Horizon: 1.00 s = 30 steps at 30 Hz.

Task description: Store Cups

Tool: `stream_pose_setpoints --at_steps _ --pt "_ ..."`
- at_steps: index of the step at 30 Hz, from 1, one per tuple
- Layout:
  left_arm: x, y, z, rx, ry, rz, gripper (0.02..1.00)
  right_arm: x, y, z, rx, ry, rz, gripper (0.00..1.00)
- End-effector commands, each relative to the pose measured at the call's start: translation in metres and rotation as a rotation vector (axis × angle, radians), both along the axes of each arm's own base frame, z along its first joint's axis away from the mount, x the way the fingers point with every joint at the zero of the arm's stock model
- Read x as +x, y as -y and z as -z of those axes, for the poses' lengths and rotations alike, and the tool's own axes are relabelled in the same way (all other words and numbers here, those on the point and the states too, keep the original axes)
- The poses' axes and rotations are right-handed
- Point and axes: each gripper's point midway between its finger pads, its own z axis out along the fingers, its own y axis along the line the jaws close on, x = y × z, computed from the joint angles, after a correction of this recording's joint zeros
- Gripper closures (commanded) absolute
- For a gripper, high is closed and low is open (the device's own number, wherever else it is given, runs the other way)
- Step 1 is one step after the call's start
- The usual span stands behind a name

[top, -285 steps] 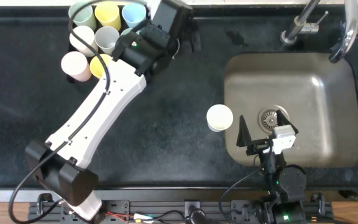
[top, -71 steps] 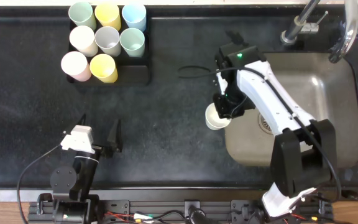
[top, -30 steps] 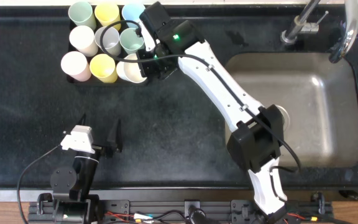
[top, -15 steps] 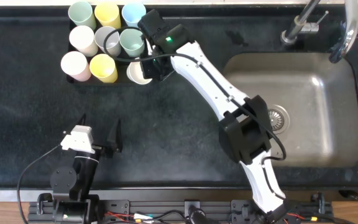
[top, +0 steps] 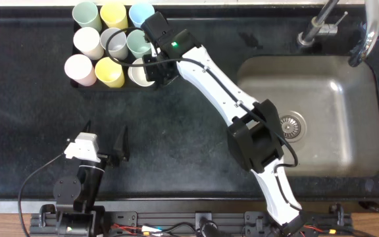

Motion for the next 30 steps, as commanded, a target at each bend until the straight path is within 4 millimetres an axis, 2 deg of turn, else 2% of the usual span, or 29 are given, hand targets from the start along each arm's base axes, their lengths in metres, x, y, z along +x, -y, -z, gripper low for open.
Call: stream_pose_setpoints --at_steps 1,7,15,20,24,30 --pt "0.000 0.000 -0.001 -0.007 0.006 -0.001 0.018 0.002 -0.003 0.000 0.000 0.010 0.003 0.956" --pt "0.000 0.000 -0.001 -0.007 0.006 -0.001 0.020 0.002 0.000 0.002 -0.015 0.009 0.008 0.934" --pt "0.000 0.000 -0.001 -0.007 0.006 -0.001 0.018 0.003 0.002 0.003 -0.028 0.016 0.014 0.748" --pt "0.000 0.000 -0.001 -0.007 0.006 -0.001 0.018 0.002 0.003 -0.005 -0.029 0.010 0.014 0.711" --pt "0.000 0.000 -0.001 -0.007 0.006 -0.001 0.018 0.011 0.004 -0.033 0.002 0.050 0.025 0.673" --pt "0.000 0.000 -0.001 -0.007 0.006 -0.001 0.018 0.025 0.010 -0.106 0.094 0.164 0.049 0.538"
